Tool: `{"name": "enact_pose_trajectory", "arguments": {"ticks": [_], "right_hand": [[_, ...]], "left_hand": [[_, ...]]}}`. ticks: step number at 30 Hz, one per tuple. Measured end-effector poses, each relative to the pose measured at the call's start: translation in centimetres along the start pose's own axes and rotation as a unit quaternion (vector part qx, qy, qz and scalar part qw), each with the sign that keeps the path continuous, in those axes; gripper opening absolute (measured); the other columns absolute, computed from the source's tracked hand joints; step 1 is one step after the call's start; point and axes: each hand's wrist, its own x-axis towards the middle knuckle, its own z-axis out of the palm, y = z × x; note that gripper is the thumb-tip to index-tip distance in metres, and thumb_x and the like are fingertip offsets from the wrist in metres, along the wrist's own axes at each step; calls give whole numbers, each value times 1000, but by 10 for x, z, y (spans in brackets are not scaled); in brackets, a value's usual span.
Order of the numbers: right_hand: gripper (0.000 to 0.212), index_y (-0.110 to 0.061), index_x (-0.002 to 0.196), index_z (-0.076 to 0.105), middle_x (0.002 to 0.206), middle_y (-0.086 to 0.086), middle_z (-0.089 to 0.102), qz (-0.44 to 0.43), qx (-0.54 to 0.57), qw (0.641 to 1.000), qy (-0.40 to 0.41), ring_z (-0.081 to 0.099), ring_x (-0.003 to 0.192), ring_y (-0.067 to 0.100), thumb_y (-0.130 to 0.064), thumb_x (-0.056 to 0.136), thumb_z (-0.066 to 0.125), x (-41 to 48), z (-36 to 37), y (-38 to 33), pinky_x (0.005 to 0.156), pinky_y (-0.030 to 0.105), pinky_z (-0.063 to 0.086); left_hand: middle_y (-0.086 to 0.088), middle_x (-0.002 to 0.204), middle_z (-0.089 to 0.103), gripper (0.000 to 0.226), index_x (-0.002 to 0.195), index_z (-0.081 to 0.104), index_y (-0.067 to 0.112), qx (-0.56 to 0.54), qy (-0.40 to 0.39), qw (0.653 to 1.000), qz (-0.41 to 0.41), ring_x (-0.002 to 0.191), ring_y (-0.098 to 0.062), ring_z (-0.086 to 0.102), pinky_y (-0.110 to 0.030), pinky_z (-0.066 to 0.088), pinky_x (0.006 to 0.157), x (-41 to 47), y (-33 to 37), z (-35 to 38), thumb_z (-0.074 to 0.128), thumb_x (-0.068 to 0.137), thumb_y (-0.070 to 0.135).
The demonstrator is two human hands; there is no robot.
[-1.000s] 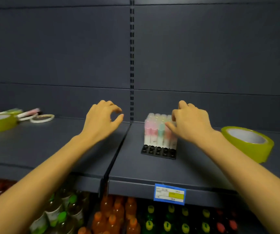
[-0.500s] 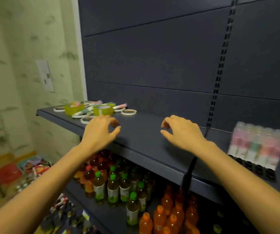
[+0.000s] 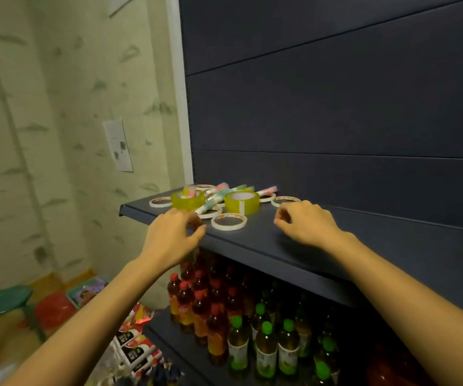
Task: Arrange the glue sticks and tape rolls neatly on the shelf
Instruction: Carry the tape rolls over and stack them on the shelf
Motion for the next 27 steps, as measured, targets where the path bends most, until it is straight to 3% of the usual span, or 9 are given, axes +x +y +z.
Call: {"name": "enact_pose_trajectory", "arguments": {"ticks": [3, 9, 13, 18, 21, 24, 27], "right_hand": [[26, -24, 110, 61, 115, 2, 61, 15, 3, 1000, -25, 57, 104, 26, -38, 95, 45, 23, 16, -24, 75, 34, 41], [37, -12, 98, 61, 113, 13, 62, 54, -20, 996, -71, 58, 103, 31, -43, 96, 42, 73, 50, -47, 75, 37, 43], [53, -10, 115, 59, 123, 11, 59, 100, -52, 990, -87, 56, 112, 29, -54, 94, 36, 106, 70, -46, 81, 37, 44], [52, -11, 113, 60, 122, 11, 59, 76, -94, 976, -182, 55, 110, 28, -54, 92, 40, 145, 80, -37, 80, 35, 39], [47, -21, 102, 61, 116, 7, 59, 64, -132, 976, -160, 56, 100, 26, -61, 87, 42, 159, 59, -24, 77, 33, 36], [37, -24, 78, 58, 91, 3, 60, 81, -139, 980, -119, 50, 79, 20, -58, 85, 45, 166, 34, -3, 62, 28, 32], [43, -25, 87, 71, 84, 0, 61, 111, -140, 982, -69, 54, 76, 19, -58, 86, 43, 166, 19, 17, 56, 27, 33]], "left_hand": [[5, 91, 67, 21, 90, 70, 21, -5, -5, 1000, 2, 90, -16, 57, -30, 41, 67, 5, -34, 4, 56, 88, 36], [5, 94, 67, 22, 93, 68, 23, -16, -25, 1000, 1, 91, -13, 56, -28, 40, 69, 26, -76, 23, 53, 89, 38], [5, 96, 67, 23, 95, 69, 23, -30, -32, 999, 3, 91, -13, 56, -29, 43, 72, 43, -92, 39, 53, 90, 38], [5, 93, 68, 23, 91, 70, 25, -48, -42, 998, 5, 87, -15, 59, -33, 50, 69, 83, -103, 58, 53, 88, 40], [4, 89, 68, 23, 89, 70, 24, -58, -58, 996, 24, 80, -14, 59, -30, 48, 66, 117, -101, 70, 54, 87, 40], [1, 84, 69, 26, 88, 71, 21, -54, -81, 995, 34, 71, -11, 59, -28, 50, 61, 152, -95, 86, 53, 88, 40], [-1, 75, 65, 32, 77, 67, 18, -45, -98, 994, 30, 60, -9, 51, -22, 35, 50, 180, -86, 107, 50, 90, 41]]}}
